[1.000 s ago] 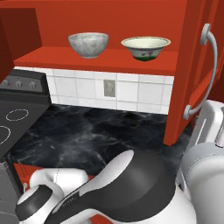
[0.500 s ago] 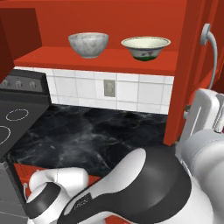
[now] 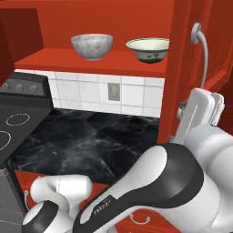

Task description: Open the cabinet. Pick the bowls from the counter and place them in the cabinet. Then close the cabinet.

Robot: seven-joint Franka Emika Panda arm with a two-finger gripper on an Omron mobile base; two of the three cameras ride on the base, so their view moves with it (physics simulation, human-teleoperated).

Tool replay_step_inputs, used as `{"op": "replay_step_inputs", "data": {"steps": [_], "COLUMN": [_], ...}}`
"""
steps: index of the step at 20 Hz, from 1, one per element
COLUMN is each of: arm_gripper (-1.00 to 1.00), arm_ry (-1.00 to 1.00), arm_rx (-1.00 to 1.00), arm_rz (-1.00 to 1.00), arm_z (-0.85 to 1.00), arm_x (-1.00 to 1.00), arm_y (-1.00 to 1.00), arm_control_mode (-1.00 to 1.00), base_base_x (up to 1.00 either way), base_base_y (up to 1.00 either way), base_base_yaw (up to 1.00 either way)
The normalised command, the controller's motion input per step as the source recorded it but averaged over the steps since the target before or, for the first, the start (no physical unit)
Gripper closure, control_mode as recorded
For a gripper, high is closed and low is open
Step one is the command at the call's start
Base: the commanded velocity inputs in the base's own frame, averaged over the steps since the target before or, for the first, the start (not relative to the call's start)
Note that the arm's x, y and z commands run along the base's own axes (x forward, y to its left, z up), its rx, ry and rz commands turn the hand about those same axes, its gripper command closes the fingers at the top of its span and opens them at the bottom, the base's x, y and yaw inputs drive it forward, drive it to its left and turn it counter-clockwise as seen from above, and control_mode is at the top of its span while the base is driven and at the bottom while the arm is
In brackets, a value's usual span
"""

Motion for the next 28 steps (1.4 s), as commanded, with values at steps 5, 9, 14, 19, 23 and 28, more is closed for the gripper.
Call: {"op": "replay_step_inputs", "data": {"steps": [5,9,14,19,23,28], "arm_gripper": [-1.0,-1.0,-1.0,-1.0,-1.0,-1.0], "arm_ry": [-0.09,-0.15,-0.18,-0.09,-0.01,0.0], "arm_rx": [0.13,0.12,0.08,0.03,0.03,0.0], "arm_rz": [0.02,0.01,0.0,0.04,0.1,0.05], "arm_z": [-0.63,-0.54,-0.16,0.0,0.19,0.55], "arm_x": [0.93,1.0,0.96,0.89,0.82,0.71], "arm_y": [0.59,0.71,0.61,0.3,0.0,0.0], "arm_control_mode": [-1.0,-1.0,-1.0,-1.0,-1.0,-1.0], "base_base_x": [0.0,0.0,0.0,0.0,0.0,0.0], "base_base_y": [0.0,0.0,0.0,0.0,0.0,0.0], "base_base_yaw": [0.0,0.0,0.0,0.0,0.0,0.0]}}
